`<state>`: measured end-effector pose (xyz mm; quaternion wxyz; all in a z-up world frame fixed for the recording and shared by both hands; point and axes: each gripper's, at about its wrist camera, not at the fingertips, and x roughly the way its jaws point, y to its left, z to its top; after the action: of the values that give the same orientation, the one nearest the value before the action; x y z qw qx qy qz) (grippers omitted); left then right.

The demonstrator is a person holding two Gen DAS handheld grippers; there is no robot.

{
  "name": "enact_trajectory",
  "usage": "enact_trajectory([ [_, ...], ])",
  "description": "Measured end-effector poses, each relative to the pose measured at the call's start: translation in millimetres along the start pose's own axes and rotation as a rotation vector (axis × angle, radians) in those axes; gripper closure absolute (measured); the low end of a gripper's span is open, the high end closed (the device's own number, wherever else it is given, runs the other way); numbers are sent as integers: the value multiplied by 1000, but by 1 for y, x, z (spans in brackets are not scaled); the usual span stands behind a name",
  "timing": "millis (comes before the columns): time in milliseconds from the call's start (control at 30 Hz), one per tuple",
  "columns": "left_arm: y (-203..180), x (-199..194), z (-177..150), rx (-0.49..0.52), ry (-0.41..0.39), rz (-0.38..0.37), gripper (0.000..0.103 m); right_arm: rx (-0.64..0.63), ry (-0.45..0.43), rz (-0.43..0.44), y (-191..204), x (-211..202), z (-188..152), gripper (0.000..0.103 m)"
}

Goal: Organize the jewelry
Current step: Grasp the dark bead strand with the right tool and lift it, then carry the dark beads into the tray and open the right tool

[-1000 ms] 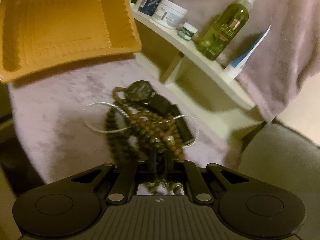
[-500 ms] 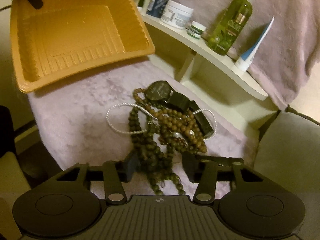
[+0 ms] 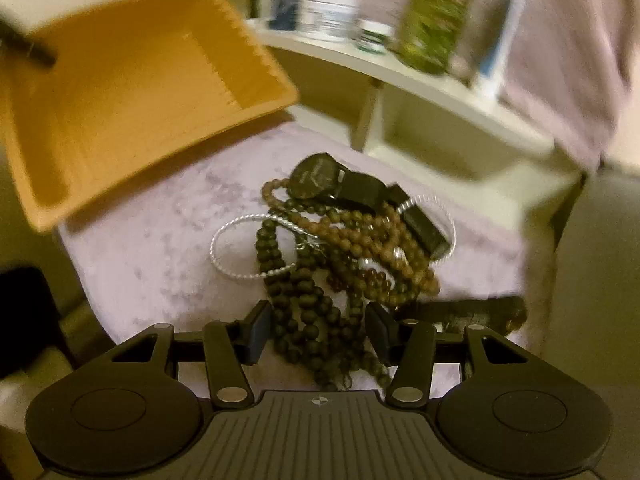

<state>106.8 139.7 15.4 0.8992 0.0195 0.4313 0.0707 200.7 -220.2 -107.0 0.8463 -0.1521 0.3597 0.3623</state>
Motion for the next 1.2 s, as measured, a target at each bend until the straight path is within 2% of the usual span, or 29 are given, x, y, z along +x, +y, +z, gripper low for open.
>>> enact_trajectory([
  [100, 0, 0, 0, 0, 1, -1, 93, 39, -6, 9, -2, -4, -2, 57],
  [133, 0, 0, 0, -1, 1, -1, 93, 43, -4, 7, -1, -5, -1, 64],
  [167, 0, 0, 0, -1, 1, -1, 93, 47, -5, 2, 1, -7, -1, 78],
  [200, -1, 0, 0, -1, 1, -1, 93, 44, -4, -6, 3, -8, 0, 83],
  [300, 0, 0, 0, -2, 0, -2, 93, 17, -12, -33, 10, -12, -2, 90],
  [600, 4, 2, 0, -16, -5, -11, 93, -24, -104, -93, 15, -48, 10, 91],
  [633, 4, 2, 0, -17, -5, -12, 93, -32, -117, -102, 15, -53, 13, 96],
  [1200, 8, 2, -1, -16, -25, -27, 93, -110, -334, -198, 16, -127, 78, 96],
])
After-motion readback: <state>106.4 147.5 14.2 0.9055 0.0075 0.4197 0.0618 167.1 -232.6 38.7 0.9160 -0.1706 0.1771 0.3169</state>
